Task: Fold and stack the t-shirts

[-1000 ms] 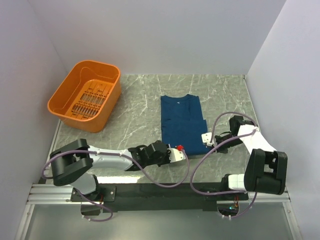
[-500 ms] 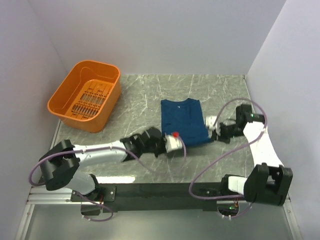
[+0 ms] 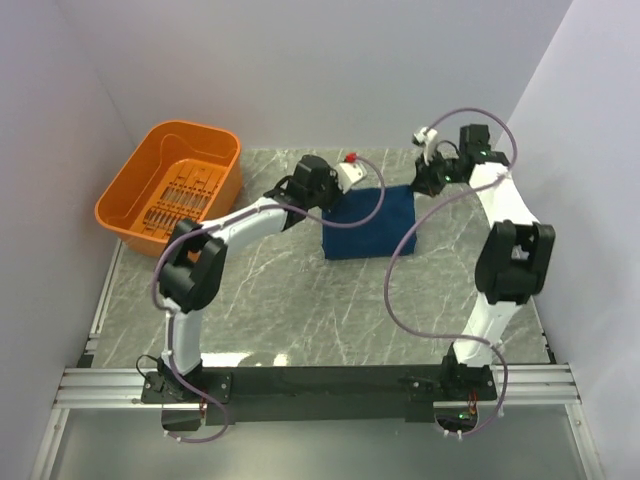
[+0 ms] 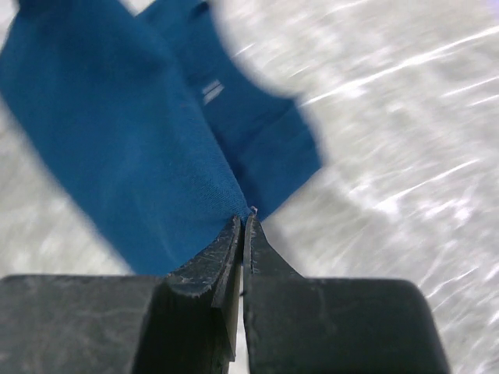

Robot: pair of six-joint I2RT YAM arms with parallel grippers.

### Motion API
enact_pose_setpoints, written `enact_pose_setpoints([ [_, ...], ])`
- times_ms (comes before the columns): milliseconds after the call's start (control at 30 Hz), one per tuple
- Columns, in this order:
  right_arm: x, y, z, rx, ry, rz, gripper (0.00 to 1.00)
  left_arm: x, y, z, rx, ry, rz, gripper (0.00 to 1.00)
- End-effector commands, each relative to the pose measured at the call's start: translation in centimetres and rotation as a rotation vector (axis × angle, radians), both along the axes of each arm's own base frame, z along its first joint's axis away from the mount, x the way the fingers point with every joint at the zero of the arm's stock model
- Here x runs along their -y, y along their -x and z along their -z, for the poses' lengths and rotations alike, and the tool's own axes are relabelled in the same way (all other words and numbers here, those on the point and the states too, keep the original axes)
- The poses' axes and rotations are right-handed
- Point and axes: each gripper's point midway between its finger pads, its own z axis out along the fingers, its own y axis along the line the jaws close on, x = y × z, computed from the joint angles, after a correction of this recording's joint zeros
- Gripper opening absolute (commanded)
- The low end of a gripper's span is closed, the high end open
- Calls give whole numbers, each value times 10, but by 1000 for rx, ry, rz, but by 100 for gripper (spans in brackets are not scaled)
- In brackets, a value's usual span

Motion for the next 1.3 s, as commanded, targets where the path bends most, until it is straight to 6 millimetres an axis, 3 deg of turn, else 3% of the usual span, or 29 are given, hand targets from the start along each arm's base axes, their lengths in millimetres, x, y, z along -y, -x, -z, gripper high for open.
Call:
enact_pose_setpoints([
  [0,-10,-70,-25,90,-57,181,0,-18,-55,-20,99,39,-151,0],
  [33,-14,-84,-32,102,-68,214,0,-21,-65,-7,94,35,-176,1],
  [67,-15,-96,-17,87,-58,242,0,-31,-78,-8,117,38,-228,1],
  [100,-11,-114,-20,132,-33,293,0,-31,-86,-10,140,60,-244,1],
  [133,-23,-121,-17,126,-33,317,0,-33,-93,6,127,47,-256,1],
  [167,-24,-131,2,104,-17,336,0,-34,-102,4,137,56,-258,1],
  [200,-32,-141,-2,130,-15,349,0,-33,-107,9,130,55,-254,1],
  [233,-25,-150,4,128,9,424,0,-32,-110,36,86,18,-249,1],
  [267,-28,-155,20,110,26,431,0,-30,-120,29,99,28,-252,0],
  [300,-30,-160,18,117,36,439,0,-27,-122,35,92,15,-238,0],
  [333,-29,-163,30,97,49,455,0,-26,-125,50,76,-3,-235,1],
  [533,-23,-162,41,92,72,480,0,-21,-137,58,93,-3,-210,1],
  [1033,-10,-158,48,87,106,553,0,-21,-148,55,91,28,-217,4],
  [1067,-10,-158,49,87,106,553,0,-22,-149,53,95,31,-222,6],
  [1133,-11,-159,49,82,102,550,0,-23,-151,49,100,43,-245,25],
  [1167,-11,-159,50,75,104,553,15,-25,-153,44,106,54,-259,37],
  [1200,-10,-160,46,71,100,563,27,-24,-153,39,102,73,-268,55],
  [1233,-10,-160,43,70,99,571,37,-30,-156,20,128,85,-309,62],
  [1267,-8,-160,36,80,90,578,52,-32,-156,10,132,93,-324,67],
])
